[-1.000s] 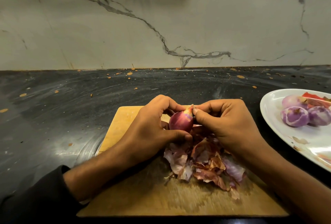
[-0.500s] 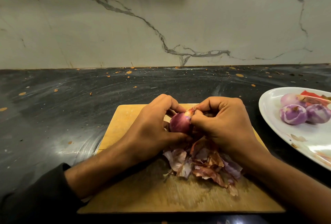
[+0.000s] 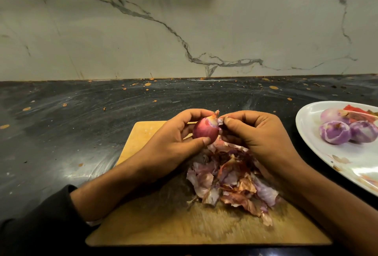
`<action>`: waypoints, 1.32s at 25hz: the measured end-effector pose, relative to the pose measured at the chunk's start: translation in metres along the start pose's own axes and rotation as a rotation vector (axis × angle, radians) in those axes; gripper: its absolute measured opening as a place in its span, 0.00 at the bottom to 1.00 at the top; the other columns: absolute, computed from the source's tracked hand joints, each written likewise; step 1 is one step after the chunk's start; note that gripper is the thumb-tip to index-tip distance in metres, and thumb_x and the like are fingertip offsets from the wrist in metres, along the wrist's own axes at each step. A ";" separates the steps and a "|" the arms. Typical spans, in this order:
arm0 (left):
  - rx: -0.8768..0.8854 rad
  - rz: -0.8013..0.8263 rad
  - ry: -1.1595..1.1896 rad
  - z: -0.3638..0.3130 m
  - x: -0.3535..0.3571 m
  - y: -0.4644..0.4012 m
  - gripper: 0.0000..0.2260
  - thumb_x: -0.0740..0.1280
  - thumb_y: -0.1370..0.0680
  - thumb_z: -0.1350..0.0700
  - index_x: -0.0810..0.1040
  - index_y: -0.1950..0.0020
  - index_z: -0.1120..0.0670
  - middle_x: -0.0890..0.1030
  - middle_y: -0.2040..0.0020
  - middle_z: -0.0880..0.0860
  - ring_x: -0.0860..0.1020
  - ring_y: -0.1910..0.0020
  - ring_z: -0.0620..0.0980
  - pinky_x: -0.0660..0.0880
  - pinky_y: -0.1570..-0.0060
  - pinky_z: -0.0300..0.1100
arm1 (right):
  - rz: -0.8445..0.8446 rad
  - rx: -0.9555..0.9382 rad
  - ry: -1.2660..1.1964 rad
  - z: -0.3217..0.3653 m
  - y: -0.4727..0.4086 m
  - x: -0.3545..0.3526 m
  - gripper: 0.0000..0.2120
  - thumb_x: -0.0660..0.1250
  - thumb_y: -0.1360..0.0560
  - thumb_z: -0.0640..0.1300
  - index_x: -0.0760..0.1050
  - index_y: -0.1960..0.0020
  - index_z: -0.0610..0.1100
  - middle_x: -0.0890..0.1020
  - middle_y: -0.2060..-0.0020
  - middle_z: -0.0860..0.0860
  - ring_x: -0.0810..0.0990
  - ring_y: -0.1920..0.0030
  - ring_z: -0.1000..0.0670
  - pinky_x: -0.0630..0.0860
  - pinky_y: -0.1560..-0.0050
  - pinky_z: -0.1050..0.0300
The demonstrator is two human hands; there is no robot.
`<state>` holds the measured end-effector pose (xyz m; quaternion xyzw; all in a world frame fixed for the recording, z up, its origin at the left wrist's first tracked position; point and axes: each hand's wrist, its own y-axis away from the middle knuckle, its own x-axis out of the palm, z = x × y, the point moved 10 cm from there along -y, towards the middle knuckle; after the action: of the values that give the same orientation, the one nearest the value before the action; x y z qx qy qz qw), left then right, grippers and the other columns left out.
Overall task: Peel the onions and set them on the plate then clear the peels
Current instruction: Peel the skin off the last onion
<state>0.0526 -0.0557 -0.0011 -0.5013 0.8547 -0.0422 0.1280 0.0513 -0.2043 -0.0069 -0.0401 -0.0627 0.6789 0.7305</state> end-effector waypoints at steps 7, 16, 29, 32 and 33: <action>0.042 -0.002 -0.033 0.000 -0.001 -0.003 0.20 0.69 0.25 0.69 0.71 0.36 0.55 0.77 0.39 0.53 0.79 0.39 0.47 0.78 0.43 0.39 | 0.061 0.027 -0.025 0.000 0.001 0.009 0.07 0.73 0.27 0.40 0.83 0.51 0.38 0.87 0.58 0.42 0.87 0.54 0.45 0.85 0.57 0.52; 0.050 -0.014 -0.061 -0.005 -0.001 -0.002 0.24 0.75 0.31 0.62 0.76 0.36 0.56 0.80 0.39 0.52 0.80 0.39 0.48 0.79 0.43 0.40 | -0.049 -0.073 0.104 0.011 0.002 -0.002 0.02 0.72 0.25 0.35 0.80 0.56 0.38 0.85 0.65 0.40 0.86 0.62 0.43 0.85 0.58 0.51; -0.129 -0.008 0.371 0.014 0.001 -0.002 0.22 0.68 0.27 0.63 0.73 0.32 0.54 0.82 0.41 0.60 0.82 0.45 0.57 0.80 0.44 0.49 | -0.033 -0.018 0.001 0.005 0.002 -0.001 0.06 0.69 0.25 0.32 0.77 0.50 0.39 0.85 0.63 0.39 0.86 0.62 0.43 0.85 0.59 0.51; -0.119 -0.062 0.362 0.015 -0.007 -0.003 0.21 0.70 0.29 0.62 0.76 0.36 0.53 0.81 0.44 0.60 0.82 0.47 0.55 0.82 0.47 0.48 | -0.037 -0.115 0.173 0.016 0.004 -0.003 0.06 0.69 0.25 0.33 0.82 0.53 0.42 0.85 0.63 0.42 0.87 0.60 0.45 0.85 0.57 0.49; -0.118 -0.066 0.369 0.015 -0.009 -0.003 0.21 0.70 0.28 0.63 0.77 0.35 0.52 0.80 0.42 0.61 0.82 0.46 0.55 0.82 0.47 0.49 | -0.038 -0.144 0.232 0.019 0.005 -0.002 0.06 0.69 0.25 0.33 0.82 0.55 0.42 0.85 0.65 0.43 0.86 0.61 0.46 0.85 0.58 0.50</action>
<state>0.0634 -0.0485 -0.0132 -0.5196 0.8477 -0.0872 -0.0618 0.0436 -0.2068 0.0111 -0.1693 -0.0272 0.6494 0.7408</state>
